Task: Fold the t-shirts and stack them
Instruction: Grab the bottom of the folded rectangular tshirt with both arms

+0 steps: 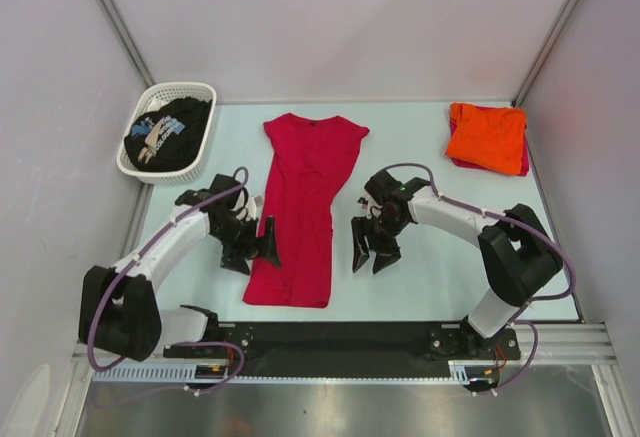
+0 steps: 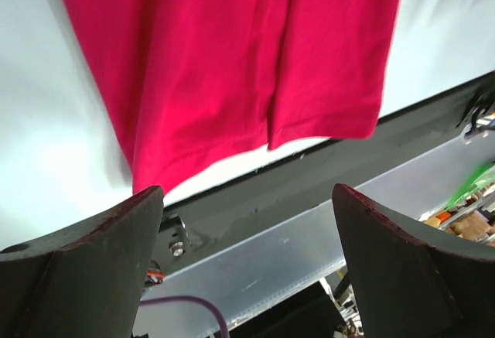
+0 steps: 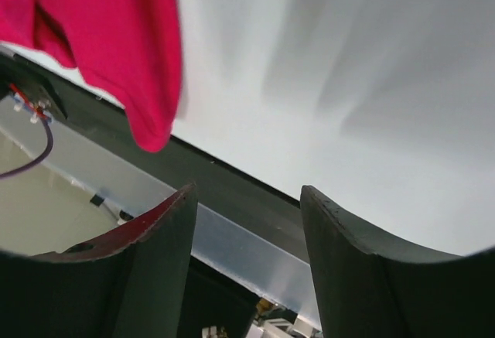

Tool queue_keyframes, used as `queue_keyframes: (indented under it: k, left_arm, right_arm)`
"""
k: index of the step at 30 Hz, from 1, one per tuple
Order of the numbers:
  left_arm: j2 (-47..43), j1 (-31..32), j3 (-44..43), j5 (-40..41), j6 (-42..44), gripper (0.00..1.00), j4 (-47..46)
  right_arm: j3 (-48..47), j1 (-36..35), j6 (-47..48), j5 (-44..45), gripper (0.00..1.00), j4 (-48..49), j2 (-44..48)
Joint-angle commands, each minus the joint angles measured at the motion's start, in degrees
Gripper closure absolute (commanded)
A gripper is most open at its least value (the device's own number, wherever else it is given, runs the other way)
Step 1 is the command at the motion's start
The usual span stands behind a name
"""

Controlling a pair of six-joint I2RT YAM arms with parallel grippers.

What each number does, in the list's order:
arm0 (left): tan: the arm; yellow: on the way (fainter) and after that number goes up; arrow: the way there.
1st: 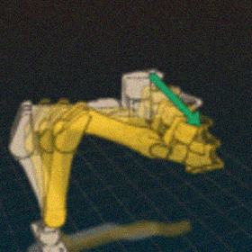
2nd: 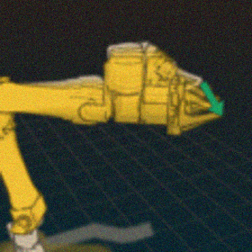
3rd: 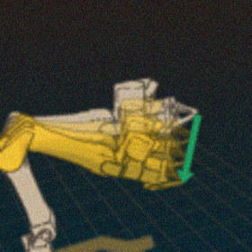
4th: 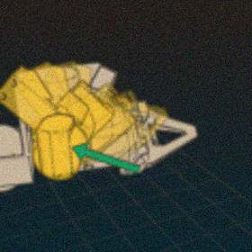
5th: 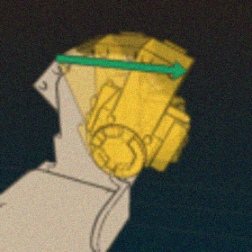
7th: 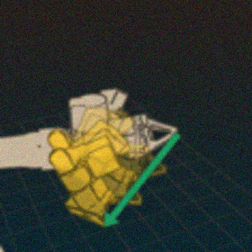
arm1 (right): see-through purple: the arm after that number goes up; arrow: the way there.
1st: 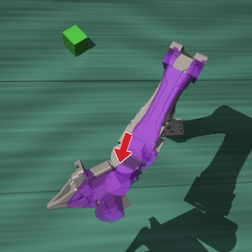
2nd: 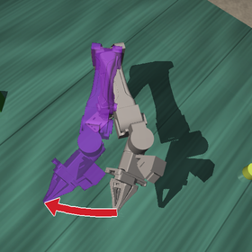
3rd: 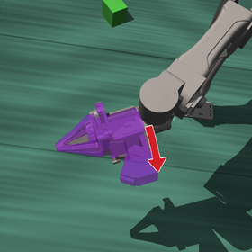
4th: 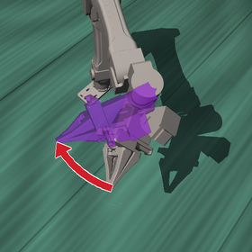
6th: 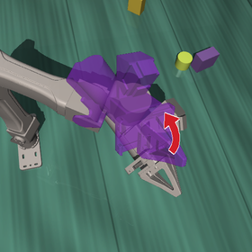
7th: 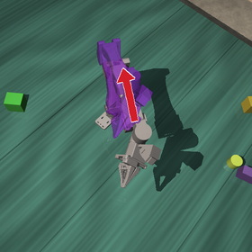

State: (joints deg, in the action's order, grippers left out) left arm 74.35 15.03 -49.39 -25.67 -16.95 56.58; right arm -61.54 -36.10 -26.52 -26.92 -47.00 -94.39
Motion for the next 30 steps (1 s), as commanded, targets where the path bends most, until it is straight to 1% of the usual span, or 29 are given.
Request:
queue_keyframes:
  k: [1,3,4,6,11,14,18,23,25,26,29,30]
  left_arm:
    - [-4.6,0.0,4.1,3.6,-1.5,0.04,1.8]
    - [-6.0,0.0,6.2,5.0,-2.3,0.03,3.1]
    - [-6.5,-0.1,7.2,4.6,-2.8,0.03,2.9]
    - [-7.3,-0.1,9.7,4.4,-5.1,0.03,3.5]
    - [-8.2,0.2,14.5,5.6,-7.6,0.01,1.2]
    - [-7.8,0.6,15.5,5.1,-9.2,0.0,-0.7]
    - [-6.6,2.5,15.6,4.8,-10.5,0.01,-1.7]
    - [-7.0,3.0,14.2,7.5,-11.6,0.02,-2.2]
    - [-5.4,3.0,14.2,7.8,-11.6,0.04,-2.8]
    - [-4.4,3.3,14.4,8.3,-11.2,0.06,-2.9]
    - [-1.8,4.3,14.1,8.4,-11.2,0.28,-3.7]
    - [-1.0,4.6,14.1,8.7,-11.1,0.48,-3.7]
  right_arm:
    - [1.2,-4.0,-4.6,-7.9,0.38,6.9,-1.1]
    - [1.7,-5.6,-7.3,-8.4,0.38,9.2,-1.9]
    - [1.8,-5.8,-7.6,-9.8,0.38,9.8,-2.3]
    - [2.1,-6.9,-8.4,-9.7,0.38,10.4,-3.9]
    - [2.6,-9.1,-10.7,-11.7,0.39,15.0,-6.3]
    - [0.4,-10.7,-11.2,-11.7,0.4,15.1,-8.6]
    - [-2.2,-13.0,-11.9,-13.2,0.47,15.4,-12.3]
    - [-6.0,-15.9,-12.8,-13.2,0.48,15.4,-15.0]
    - [-6.7,-16.5,-12.9,-13.6,0.49,15.6,-15.7]
    - [-6.8,-16.7,-12.9,-13.9,0.49,15.5,-16.5]
    - [-7.3,-17.0,-12.7,-14.4,0.56,15.3,-17.1]
    - [-7.3,-17.0,-12.7,-15.0,0.65,15.2,-17.1]
